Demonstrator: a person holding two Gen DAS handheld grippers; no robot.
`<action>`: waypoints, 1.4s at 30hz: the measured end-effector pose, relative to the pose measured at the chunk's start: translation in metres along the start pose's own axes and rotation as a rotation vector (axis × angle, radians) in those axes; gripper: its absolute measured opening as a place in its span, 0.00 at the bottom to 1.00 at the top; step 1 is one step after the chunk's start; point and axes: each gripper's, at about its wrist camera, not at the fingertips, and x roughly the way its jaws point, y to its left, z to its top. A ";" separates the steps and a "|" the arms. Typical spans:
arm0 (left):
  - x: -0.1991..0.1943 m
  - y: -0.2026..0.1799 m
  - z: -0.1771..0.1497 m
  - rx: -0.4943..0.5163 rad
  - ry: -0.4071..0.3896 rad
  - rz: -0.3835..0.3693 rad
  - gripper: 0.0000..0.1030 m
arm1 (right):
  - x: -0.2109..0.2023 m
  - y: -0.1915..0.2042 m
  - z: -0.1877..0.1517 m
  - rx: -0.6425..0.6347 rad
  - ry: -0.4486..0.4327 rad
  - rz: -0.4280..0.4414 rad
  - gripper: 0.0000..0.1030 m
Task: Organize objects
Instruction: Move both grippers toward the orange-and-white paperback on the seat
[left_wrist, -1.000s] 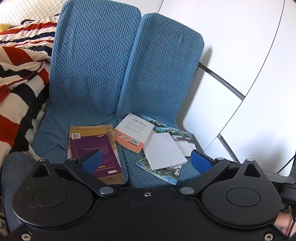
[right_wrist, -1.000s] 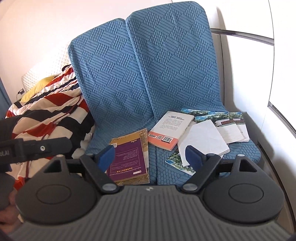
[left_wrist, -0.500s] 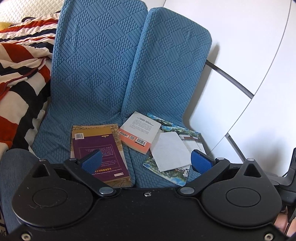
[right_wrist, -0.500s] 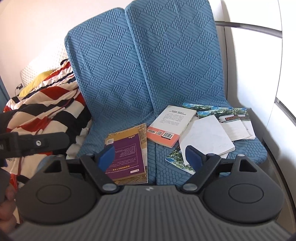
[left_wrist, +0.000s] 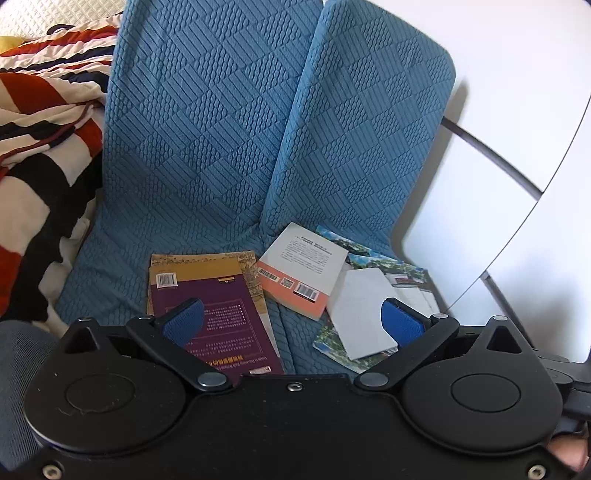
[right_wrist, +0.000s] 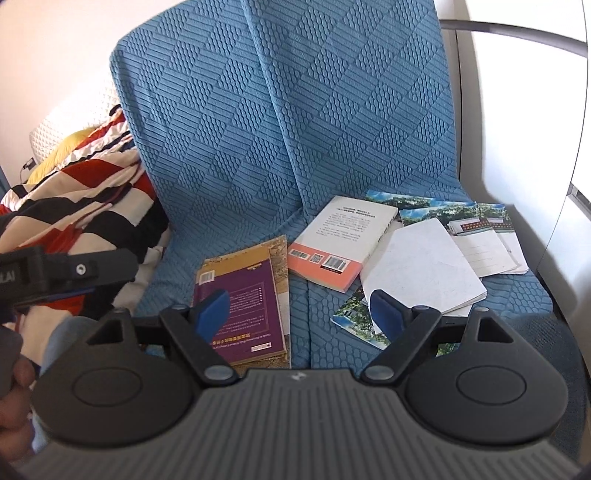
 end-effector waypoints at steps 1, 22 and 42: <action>0.008 0.002 0.000 0.003 0.000 -0.003 0.99 | 0.005 -0.002 -0.001 0.001 0.004 -0.005 0.82; 0.140 0.011 0.011 0.111 0.055 -0.013 0.99 | 0.085 -0.039 0.000 0.075 0.041 -0.050 0.82; 0.222 0.020 0.062 0.148 0.134 -0.075 0.99 | 0.147 -0.063 0.021 0.108 0.080 -0.041 0.82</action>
